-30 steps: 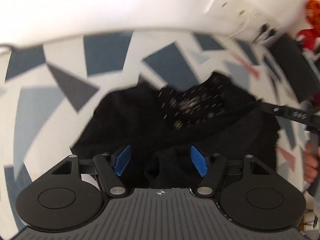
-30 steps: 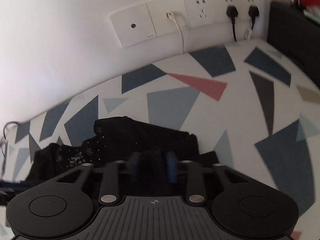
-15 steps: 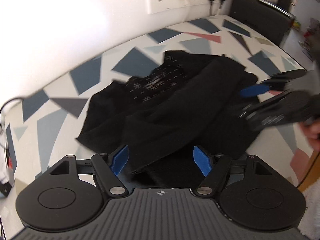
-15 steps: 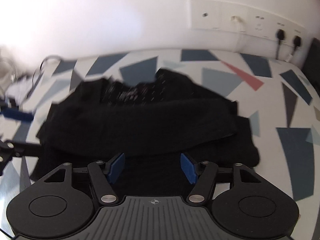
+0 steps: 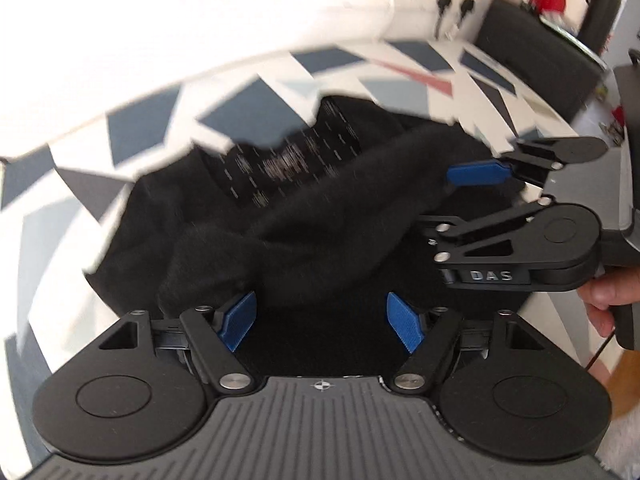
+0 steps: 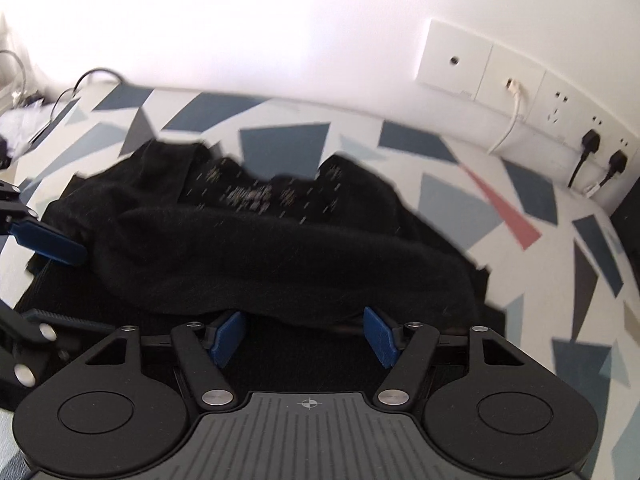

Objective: Fold clothes

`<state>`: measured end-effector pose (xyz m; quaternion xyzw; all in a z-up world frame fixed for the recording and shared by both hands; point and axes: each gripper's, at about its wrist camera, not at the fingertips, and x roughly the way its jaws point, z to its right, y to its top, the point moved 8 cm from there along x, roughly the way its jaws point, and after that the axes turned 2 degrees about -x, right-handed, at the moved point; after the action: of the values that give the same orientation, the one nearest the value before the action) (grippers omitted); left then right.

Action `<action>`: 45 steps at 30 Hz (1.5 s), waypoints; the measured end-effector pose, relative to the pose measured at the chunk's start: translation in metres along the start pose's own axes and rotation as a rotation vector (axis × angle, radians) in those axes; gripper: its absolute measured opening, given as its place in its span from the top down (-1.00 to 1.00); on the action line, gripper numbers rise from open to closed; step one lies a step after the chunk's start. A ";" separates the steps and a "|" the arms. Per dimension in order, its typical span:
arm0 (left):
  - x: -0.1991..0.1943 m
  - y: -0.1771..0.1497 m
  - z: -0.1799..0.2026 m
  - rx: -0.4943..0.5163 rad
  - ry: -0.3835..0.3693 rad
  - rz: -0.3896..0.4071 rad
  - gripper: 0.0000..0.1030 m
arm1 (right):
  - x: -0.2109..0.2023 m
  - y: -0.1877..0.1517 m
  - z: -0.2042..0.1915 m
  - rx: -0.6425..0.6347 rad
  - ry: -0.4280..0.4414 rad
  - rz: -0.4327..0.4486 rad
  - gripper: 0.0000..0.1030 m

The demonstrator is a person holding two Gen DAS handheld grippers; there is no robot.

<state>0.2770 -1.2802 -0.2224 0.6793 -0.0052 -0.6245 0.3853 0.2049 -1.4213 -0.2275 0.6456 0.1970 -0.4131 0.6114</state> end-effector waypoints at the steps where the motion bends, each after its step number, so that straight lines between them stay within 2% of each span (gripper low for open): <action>1: 0.002 0.007 -0.006 0.005 0.030 0.016 -0.44 | 0.003 0.007 0.004 -0.007 -0.004 0.011 -0.19; 4: 0.009 0.041 -0.044 -0.023 0.215 0.091 -0.44 | 0.021 0.040 0.021 -0.014 -0.047 0.059 -0.18; 6: 0.006 0.063 -0.075 -0.120 0.337 0.142 -0.44 | 0.023 0.066 0.042 0.051 -0.100 0.131 -0.12; 7: 0.001 0.071 -0.089 -0.188 0.373 0.168 -0.44 | 0.022 0.079 0.054 0.093 -0.128 0.171 -0.11; 10: -0.024 0.078 -0.112 -0.350 0.346 0.255 -0.44 | 0.008 0.098 0.083 0.210 -0.136 0.240 -0.17; 12: -0.034 0.072 -0.109 -0.350 0.305 0.262 -0.44 | -0.002 0.091 0.092 0.225 -0.126 0.241 -0.21; 14: -0.037 0.062 -0.093 -0.303 0.215 0.230 -0.44 | -0.008 0.081 0.100 0.237 -0.110 0.230 -0.21; 18: -0.020 0.038 -0.038 -0.153 0.077 0.135 -0.44 | -0.003 0.041 0.094 0.221 -0.033 0.137 -0.20; 22: -0.002 0.013 0.020 0.001 -0.052 0.038 -0.44 | 0.009 0.013 0.077 0.212 -0.032 0.064 -0.19; 23: 0.005 0.008 0.026 0.022 -0.053 0.020 -0.44 | 0.011 0.009 0.074 0.226 -0.027 0.055 -0.19; 26: 0.033 0.009 0.011 0.008 0.085 -0.020 -0.44 | 0.012 0.003 0.069 0.259 -0.006 0.042 -0.19; 28: 0.043 0.017 -0.005 -0.019 0.135 -0.008 -0.44 | 0.012 0.000 0.065 0.253 -0.001 0.036 -0.19; 30: 0.043 0.035 -0.025 -0.039 0.198 0.052 -0.44 | 0.011 -0.002 0.064 0.245 0.003 0.031 -0.19; 32: 0.031 0.059 -0.054 -0.055 0.320 0.139 -0.44 | 0.010 -0.003 0.065 0.250 0.004 0.031 -0.19; 34: 0.010 0.082 -0.087 -0.134 0.410 0.230 -0.44 | 0.008 -0.005 0.066 0.259 0.005 0.032 -0.19; 35: 0.002 0.089 -0.101 -0.181 0.429 0.256 -0.45 | 0.007 -0.006 0.067 0.269 0.007 0.033 -0.19; 37: -0.007 0.092 -0.116 -0.252 0.413 0.261 -0.45 | 0.006 -0.010 0.070 0.293 0.005 0.032 -0.19; 45: 0.002 0.044 -0.067 -0.144 0.229 0.136 -0.50 | 0.004 -0.015 0.065 0.341 0.019 0.025 -0.19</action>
<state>0.3553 -1.2783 -0.2059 0.7149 0.0377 -0.5140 0.4726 0.1762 -1.4818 -0.2341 0.7462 0.1220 -0.4268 0.4962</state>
